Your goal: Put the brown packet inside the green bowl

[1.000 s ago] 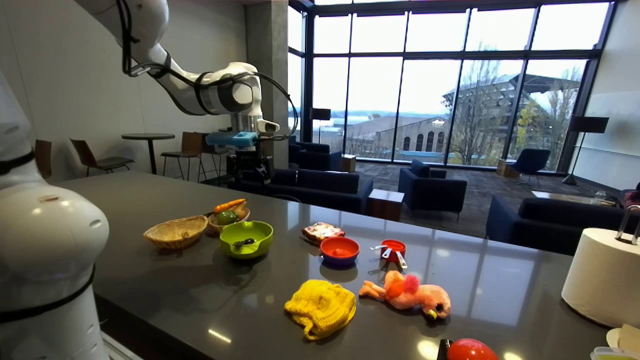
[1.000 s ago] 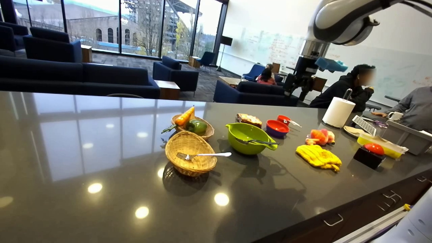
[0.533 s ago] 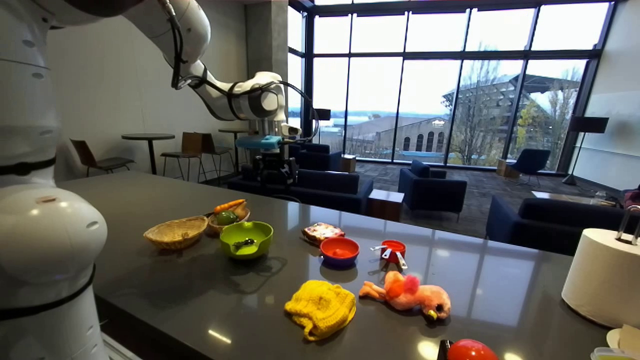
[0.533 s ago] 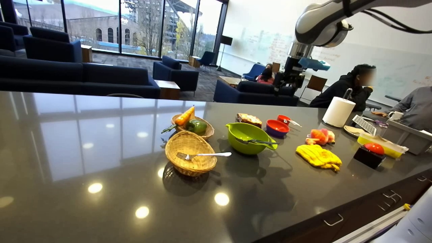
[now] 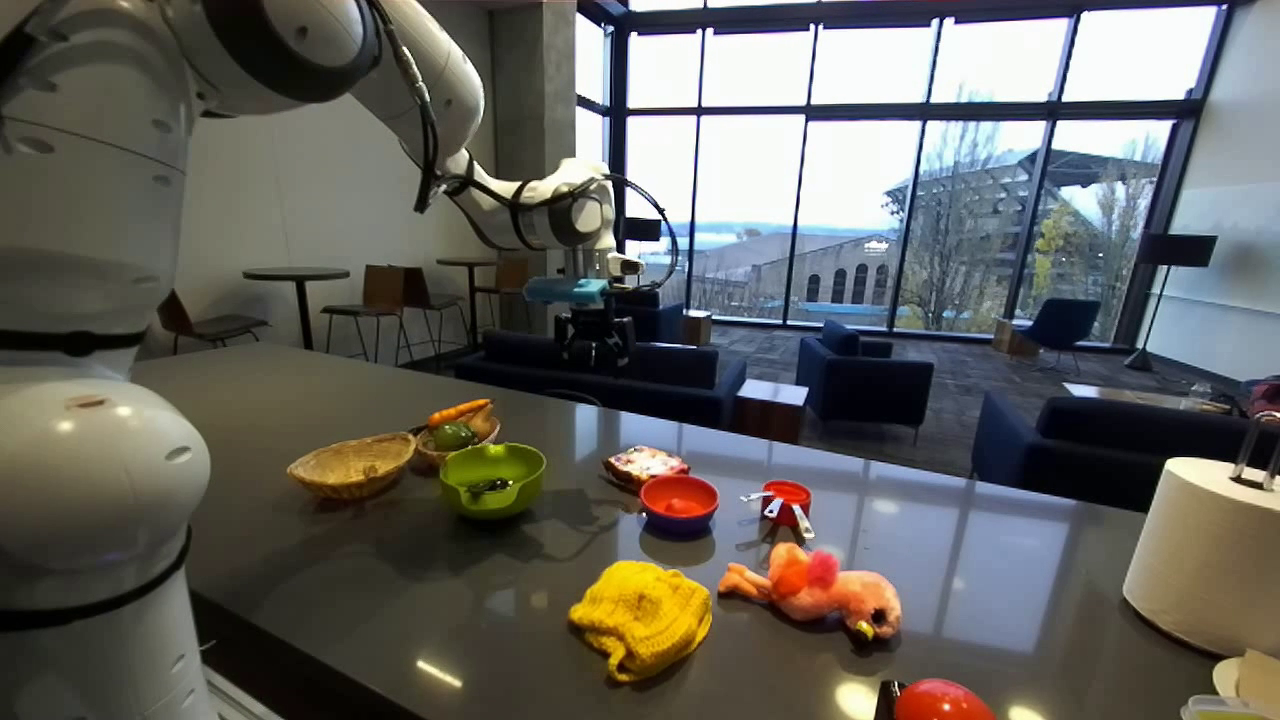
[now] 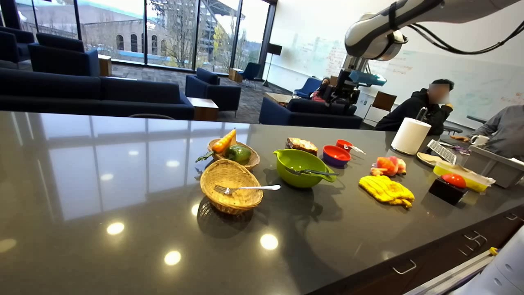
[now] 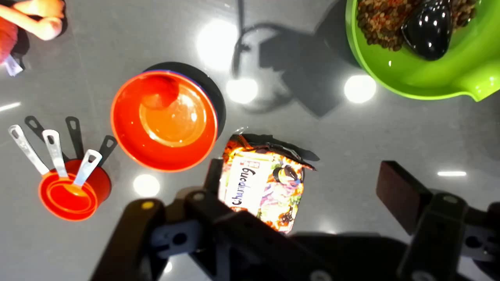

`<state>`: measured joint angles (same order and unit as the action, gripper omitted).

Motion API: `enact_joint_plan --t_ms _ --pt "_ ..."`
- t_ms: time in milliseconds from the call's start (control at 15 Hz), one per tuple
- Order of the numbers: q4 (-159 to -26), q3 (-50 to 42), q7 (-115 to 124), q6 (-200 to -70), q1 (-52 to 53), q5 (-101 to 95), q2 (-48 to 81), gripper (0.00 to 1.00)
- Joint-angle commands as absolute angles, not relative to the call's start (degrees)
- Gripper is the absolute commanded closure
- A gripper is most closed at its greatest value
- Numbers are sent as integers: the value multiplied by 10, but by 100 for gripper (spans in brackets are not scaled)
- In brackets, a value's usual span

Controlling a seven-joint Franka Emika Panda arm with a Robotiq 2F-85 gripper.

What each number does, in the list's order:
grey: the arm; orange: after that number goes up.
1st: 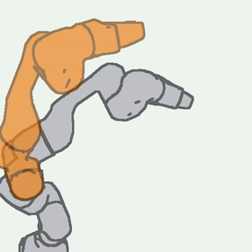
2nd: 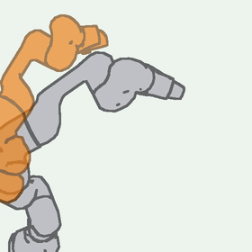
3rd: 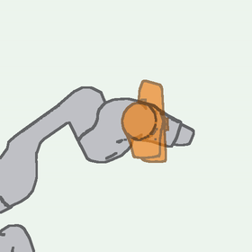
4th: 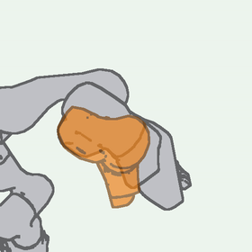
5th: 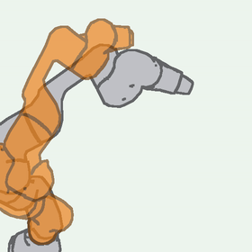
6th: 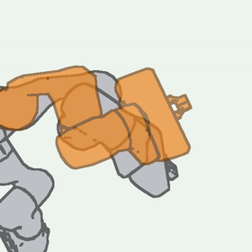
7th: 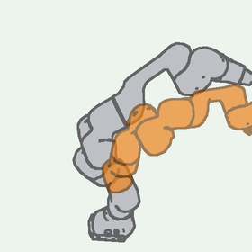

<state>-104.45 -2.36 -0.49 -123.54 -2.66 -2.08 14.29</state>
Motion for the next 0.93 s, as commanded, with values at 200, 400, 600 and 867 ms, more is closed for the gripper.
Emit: enact_joint_plan --t_ms 200,400,600,867 --pt "-863 -27 12 -1194 -34 -1 282 0" --pt "-796 -30 12 -1164 -40 -3 334 0" --pt "-742 -30 11 -1134 -49 0 377 0" --pt "-694 -25 10 -1104 -60 15 421 0"
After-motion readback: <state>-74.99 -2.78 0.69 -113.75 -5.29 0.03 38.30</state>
